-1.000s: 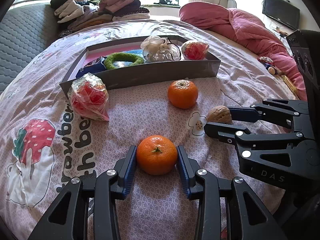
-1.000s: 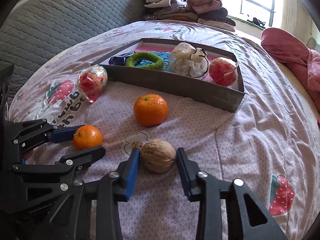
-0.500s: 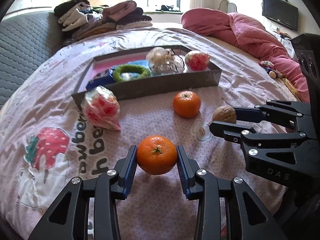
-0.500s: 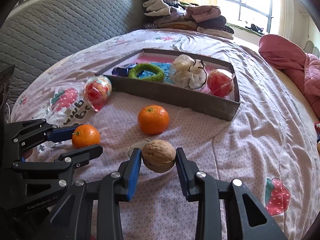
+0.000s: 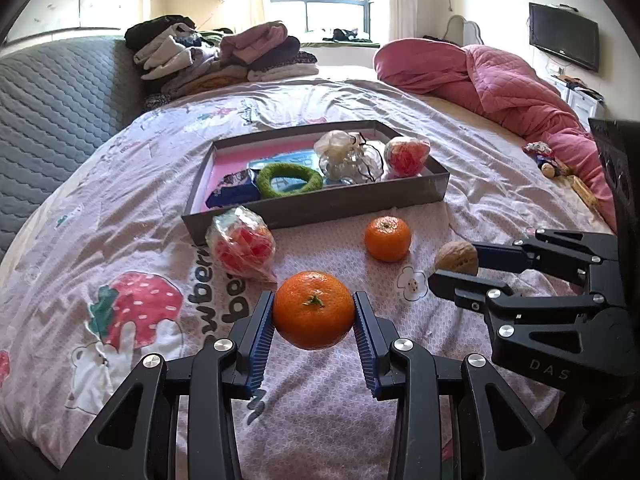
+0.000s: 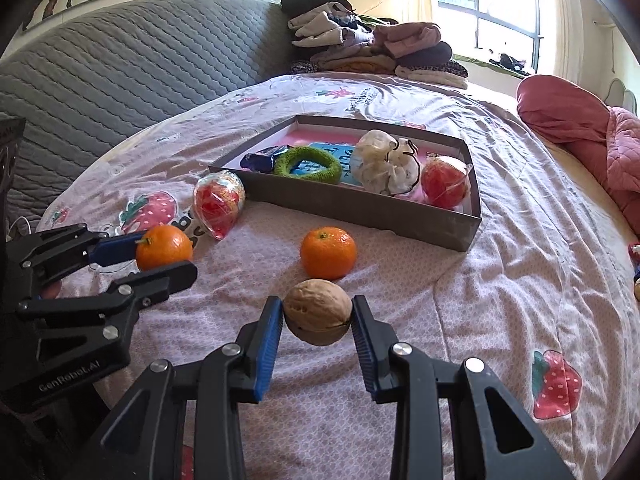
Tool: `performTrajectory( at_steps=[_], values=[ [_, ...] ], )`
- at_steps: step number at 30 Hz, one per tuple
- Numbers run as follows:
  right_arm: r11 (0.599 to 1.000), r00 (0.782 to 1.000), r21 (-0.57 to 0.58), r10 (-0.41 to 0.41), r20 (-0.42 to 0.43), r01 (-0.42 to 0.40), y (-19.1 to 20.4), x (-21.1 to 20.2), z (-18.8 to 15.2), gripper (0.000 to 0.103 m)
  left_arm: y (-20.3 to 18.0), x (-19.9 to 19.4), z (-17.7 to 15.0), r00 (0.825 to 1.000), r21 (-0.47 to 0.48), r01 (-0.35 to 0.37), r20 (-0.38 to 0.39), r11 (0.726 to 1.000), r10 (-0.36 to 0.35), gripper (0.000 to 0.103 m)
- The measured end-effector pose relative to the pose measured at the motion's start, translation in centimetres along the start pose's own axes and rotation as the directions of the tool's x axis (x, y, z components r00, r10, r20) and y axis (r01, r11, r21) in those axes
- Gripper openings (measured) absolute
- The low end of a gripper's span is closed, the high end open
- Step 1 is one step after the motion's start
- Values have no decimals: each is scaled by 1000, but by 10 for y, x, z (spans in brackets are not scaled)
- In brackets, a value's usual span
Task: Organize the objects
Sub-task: 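Lift and carry orange with left gripper while right carries walnut to tray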
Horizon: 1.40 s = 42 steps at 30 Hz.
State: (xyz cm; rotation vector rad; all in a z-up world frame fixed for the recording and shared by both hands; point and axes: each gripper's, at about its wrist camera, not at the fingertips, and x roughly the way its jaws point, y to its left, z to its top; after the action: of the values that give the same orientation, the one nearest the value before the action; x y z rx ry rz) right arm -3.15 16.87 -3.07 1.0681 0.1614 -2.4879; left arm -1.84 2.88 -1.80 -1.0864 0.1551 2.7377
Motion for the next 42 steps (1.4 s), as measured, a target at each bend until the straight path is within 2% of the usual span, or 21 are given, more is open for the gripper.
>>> performTrajectory(
  at_steps=[31,42],
  values=[
    [1000,1000,-1,6,8,-6,5,-3,-1,35,7,-8,3,1000,-17,-8,26,1000,8,39],
    [999,996,-28,-15,85,18,8,-20,27,35,25,-19,37,995,-30,-35,91,999,37,39]
  ],
)
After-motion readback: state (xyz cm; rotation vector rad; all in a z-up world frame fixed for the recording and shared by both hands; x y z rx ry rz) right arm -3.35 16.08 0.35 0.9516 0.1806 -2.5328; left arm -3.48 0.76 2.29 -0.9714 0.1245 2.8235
